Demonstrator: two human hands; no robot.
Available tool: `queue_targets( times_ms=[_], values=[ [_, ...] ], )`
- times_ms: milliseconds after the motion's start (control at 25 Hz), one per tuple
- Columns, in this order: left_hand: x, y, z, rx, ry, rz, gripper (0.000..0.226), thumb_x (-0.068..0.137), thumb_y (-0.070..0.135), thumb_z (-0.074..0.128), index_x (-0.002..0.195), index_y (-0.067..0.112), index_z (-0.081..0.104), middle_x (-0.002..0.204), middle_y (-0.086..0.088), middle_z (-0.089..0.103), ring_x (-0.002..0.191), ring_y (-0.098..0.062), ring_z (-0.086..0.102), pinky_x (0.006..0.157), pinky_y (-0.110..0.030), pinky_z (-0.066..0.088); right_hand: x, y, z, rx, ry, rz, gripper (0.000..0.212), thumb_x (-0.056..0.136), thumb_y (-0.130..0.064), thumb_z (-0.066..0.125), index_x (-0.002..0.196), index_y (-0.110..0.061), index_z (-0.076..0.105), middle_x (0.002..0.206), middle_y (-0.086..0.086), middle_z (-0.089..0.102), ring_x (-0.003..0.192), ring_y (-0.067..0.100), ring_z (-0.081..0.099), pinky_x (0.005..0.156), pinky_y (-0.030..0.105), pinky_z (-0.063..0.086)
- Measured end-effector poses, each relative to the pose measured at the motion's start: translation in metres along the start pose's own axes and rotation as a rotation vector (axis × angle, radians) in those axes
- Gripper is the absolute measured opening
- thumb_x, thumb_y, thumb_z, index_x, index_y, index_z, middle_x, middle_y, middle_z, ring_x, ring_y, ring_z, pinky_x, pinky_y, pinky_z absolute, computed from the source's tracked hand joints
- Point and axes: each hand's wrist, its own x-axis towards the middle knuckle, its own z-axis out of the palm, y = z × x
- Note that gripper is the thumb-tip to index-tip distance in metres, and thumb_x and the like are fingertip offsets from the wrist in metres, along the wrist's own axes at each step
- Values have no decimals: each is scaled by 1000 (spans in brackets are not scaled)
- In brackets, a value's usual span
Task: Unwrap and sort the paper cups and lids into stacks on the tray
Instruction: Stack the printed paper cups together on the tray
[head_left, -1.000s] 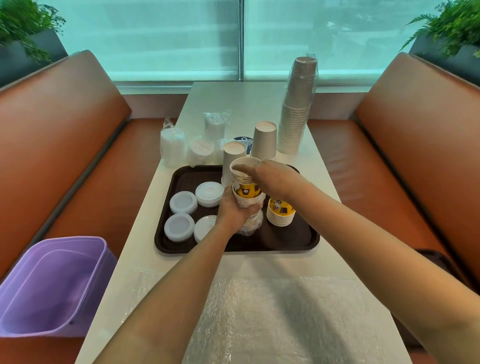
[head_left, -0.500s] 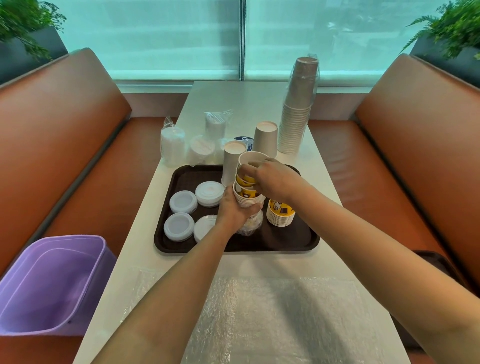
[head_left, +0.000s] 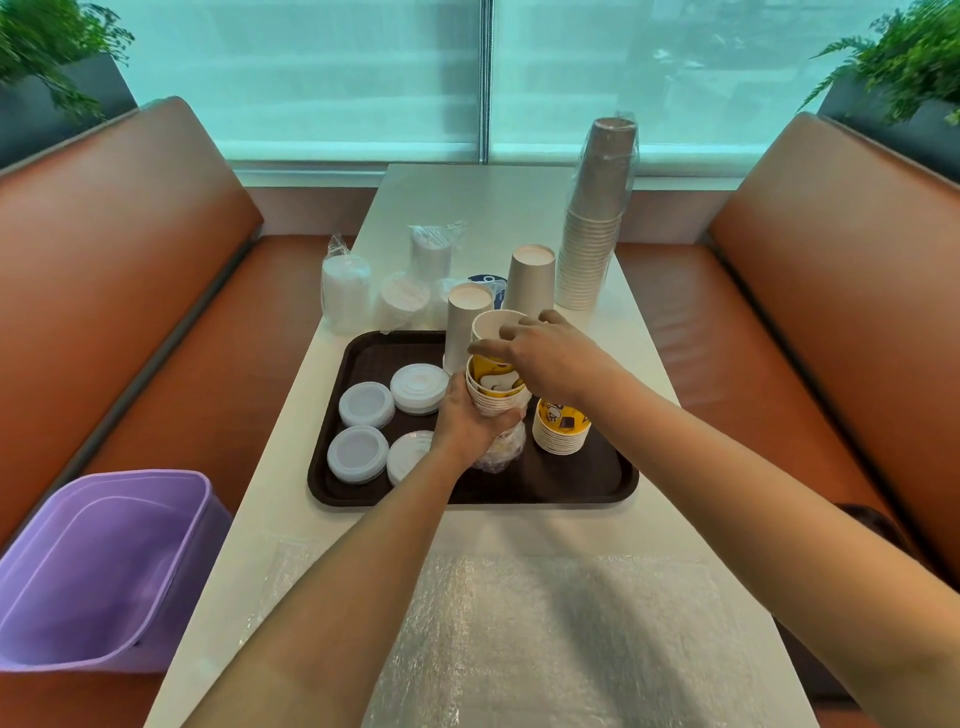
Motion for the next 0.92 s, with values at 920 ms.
queue_targets(
  times_ms=[920],
  values=[
    [0, -5, -4, 60, 13, 11, 92, 66, 26, 84, 140, 19, 30, 137, -1, 45, 128, -19, 41, 99, -28, 33, -26, 35, 34, 766, 566, 571, 73, 69, 6, 73, 129, -19, 39, 136, 17, 26, 112, 36, 49, 95, 42, 50]
  ],
)
